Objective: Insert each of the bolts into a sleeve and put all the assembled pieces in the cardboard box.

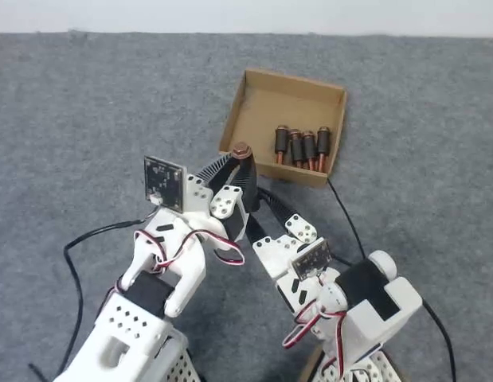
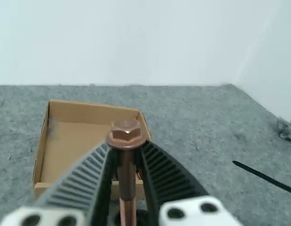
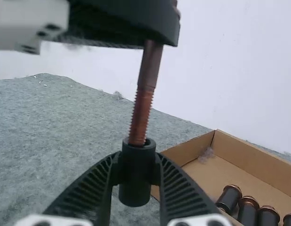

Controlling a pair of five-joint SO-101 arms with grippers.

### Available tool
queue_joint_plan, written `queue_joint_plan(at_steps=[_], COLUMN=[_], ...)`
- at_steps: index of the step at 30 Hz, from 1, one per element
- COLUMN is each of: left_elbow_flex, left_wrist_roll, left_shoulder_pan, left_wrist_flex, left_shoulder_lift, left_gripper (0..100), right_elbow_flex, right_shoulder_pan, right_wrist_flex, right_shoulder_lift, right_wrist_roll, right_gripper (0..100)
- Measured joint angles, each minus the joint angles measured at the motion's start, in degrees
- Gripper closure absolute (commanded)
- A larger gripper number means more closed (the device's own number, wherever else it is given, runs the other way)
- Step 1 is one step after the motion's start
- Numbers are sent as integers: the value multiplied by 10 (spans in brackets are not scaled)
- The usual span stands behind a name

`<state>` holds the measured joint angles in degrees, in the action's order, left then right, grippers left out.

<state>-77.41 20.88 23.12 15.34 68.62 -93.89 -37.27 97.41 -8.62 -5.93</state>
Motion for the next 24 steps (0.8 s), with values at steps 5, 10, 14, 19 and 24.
queue_joint_plan(at_steps=[5, 10, 14, 19, 24], left_elbow_flex=[-21, -41, -46, -48, -86], left_wrist_roll=[-1, -1, -2, -2, -2], left_shoulder_pan=[0, 3, 3, 3, 3], left_wrist_flex=[-22, -30, -25, -25, -82], left_shoulder_lift=[5, 13, 13, 13, 13], left_gripper=[988, 988, 988, 988, 988], right_elbow_flex=[0, 0, 0, 0, 0], right_shoulder_pan=[0, -2, 0, 0, 2], right_wrist_flex=[0, -4, -4, -4, -4], right_shoulder_lift=[0, -1, -1, -1, -1], right_wrist_roll=[0, 0, 0, 0, 0], right_gripper=[991, 991, 991, 991, 991])
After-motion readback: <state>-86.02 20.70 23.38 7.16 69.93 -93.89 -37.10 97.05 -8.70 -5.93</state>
